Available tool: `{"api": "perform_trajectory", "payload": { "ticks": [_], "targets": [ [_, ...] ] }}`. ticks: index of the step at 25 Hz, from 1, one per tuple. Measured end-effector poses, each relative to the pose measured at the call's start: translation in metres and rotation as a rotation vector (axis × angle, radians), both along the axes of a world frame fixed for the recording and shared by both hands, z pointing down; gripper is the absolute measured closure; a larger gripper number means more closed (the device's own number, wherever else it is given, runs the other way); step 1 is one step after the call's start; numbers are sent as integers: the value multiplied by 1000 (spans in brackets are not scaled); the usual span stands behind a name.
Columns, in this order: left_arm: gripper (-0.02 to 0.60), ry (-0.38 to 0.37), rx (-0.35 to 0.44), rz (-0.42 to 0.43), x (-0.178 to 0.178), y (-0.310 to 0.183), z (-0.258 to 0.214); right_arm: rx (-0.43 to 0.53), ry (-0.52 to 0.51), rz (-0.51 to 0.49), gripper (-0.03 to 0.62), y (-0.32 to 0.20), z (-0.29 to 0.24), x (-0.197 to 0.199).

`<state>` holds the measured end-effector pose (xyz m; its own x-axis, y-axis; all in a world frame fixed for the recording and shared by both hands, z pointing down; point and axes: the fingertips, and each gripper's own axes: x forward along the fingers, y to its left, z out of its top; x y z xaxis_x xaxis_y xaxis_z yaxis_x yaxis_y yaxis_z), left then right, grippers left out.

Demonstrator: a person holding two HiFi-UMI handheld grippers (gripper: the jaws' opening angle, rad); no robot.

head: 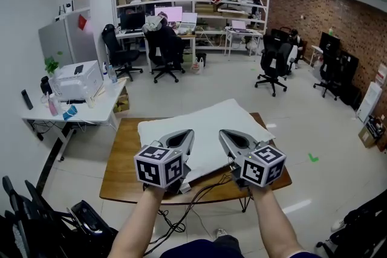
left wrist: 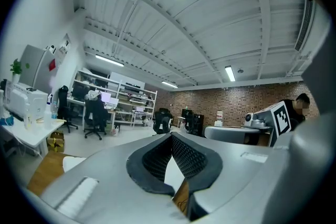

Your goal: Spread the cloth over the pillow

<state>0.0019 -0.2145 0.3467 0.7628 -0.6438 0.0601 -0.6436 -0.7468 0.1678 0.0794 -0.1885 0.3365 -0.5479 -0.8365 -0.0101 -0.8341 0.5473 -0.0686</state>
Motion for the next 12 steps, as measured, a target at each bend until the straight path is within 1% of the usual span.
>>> {"api": "perform_trajectory", "payload": {
  "ticks": [12],
  "targets": [
    [581, -3, -11, 4, -1, 2, 7, -12, 18, -10, 586, 2, 5, -9]
  ]
}}
